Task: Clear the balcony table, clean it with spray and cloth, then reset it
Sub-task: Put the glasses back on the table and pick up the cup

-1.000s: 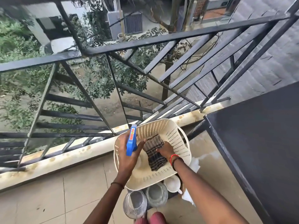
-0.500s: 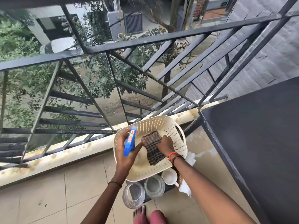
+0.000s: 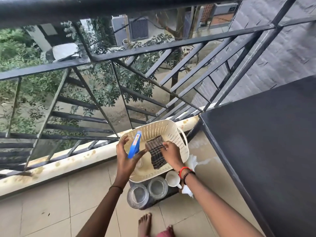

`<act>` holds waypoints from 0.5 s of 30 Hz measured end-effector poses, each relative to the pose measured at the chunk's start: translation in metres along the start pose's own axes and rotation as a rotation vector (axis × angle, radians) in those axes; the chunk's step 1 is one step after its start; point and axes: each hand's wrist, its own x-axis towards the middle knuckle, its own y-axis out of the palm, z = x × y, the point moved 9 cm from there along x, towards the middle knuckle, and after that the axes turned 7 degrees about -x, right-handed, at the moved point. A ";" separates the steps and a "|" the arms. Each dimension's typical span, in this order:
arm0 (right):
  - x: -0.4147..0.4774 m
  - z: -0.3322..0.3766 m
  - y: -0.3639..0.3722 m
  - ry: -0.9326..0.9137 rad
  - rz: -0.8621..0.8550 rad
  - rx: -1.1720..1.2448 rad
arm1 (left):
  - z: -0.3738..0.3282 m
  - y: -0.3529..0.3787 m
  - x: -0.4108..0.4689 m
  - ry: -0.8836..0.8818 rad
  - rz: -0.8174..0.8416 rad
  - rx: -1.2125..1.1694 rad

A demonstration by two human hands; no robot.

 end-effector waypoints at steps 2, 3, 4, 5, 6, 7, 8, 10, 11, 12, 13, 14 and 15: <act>-0.016 0.002 -0.007 -0.030 -0.035 0.063 | -0.004 -0.003 -0.006 0.001 -0.021 0.049; -0.027 0.002 -0.012 -0.037 -0.065 0.103 | -0.007 -0.007 -0.013 0.008 -0.036 0.064; -0.038 0.002 -0.016 -0.043 -0.098 0.144 | -0.011 -0.012 -0.021 0.019 -0.055 0.072; -0.051 0.000 -0.021 -0.048 -0.131 0.188 | -0.016 -0.019 -0.031 0.033 -0.085 0.078; -0.064 -0.002 -0.025 -0.053 -0.168 0.229 | -0.022 -0.029 -0.043 0.054 -0.125 0.086; -0.076 -0.006 -0.028 -0.051 -0.204 0.256 | -0.026 -0.038 -0.053 0.074 -0.171 0.084; -0.088 -0.011 -0.030 -0.049 -0.231 0.270 | -0.028 -0.049 -0.065 0.089 -0.221 0.072; -0.111 -0.024 -0.028 -0.040 -0.261 0.293 | -0.028 -0.068 -0.089 0.080 -0.328 0.030; -0.120 -0.031 -0.026 -0.026 -0.269 0.308 | -0.023 -0.076 -0.100 0.053 -0.378 0.018; -0.128 -0.040 -0.021 -0.002 -0.272 0.316 | -0.017 -0.081 -0.110 0.022 -0.415 0.021; -0.133 -0.050 -0.016 0.032 -0.272 0.312 | -0.011 -0.084 -0.118 -0.004 -0.433 0.038; -0.138 -0.061 -0.008 0.072 -0.262 0.304 | -0.003 -0.083 -0.125 -0.029 -0.430 0.063; -0.139 -0.072 0.000 0.117 -0.237 0.304 | 0.007 -0.081 -0.129 -0.070 -0.411 0.093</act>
